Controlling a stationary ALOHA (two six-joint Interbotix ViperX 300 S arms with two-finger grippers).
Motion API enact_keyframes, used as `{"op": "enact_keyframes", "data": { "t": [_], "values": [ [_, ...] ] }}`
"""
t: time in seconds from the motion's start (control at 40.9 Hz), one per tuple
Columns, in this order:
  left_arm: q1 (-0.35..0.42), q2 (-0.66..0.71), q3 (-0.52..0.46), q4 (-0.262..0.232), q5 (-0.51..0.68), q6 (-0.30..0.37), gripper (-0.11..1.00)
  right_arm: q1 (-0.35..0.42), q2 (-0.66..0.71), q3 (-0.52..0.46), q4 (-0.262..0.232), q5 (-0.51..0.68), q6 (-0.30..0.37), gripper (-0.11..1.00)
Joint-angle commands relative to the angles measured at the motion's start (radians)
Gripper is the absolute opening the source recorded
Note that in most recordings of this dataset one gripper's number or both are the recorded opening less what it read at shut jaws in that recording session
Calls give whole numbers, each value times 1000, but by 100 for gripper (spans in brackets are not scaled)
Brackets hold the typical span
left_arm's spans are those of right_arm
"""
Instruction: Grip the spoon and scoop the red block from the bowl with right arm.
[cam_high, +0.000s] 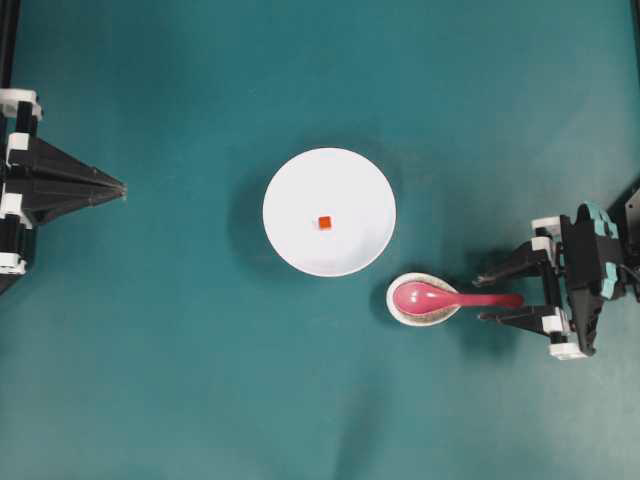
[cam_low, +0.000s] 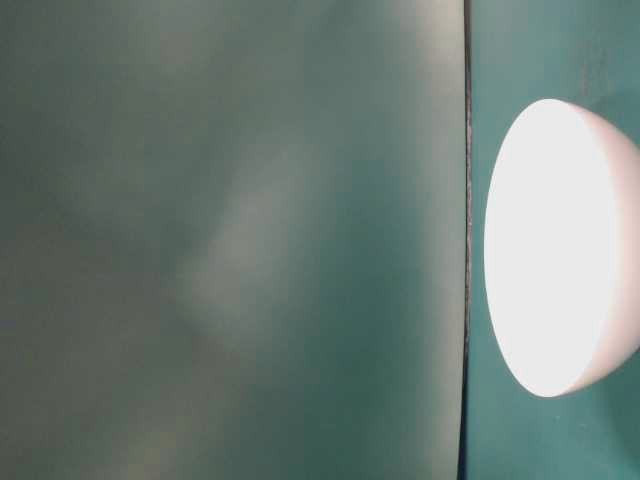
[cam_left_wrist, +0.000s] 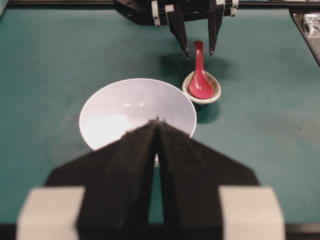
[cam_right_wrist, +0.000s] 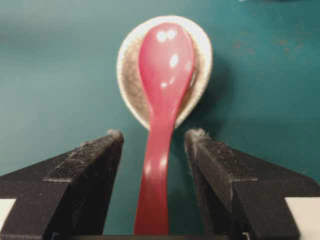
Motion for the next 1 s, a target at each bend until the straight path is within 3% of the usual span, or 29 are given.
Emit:
{"op": "enact_keyframes", "data": {
  "t": [0.0,0.612,0.979],
  "values": [
    [9,8,-18,3,-12,0,0,9,-5,-5,3,-3,-17,57],
    [28,8,-20,3,-17,-12,0,32,52,17,9,-41,-55,53],
    [28,8,-20,3,-17,-38,0,32,64,18,60,-104,-78,44]
  ]
}}
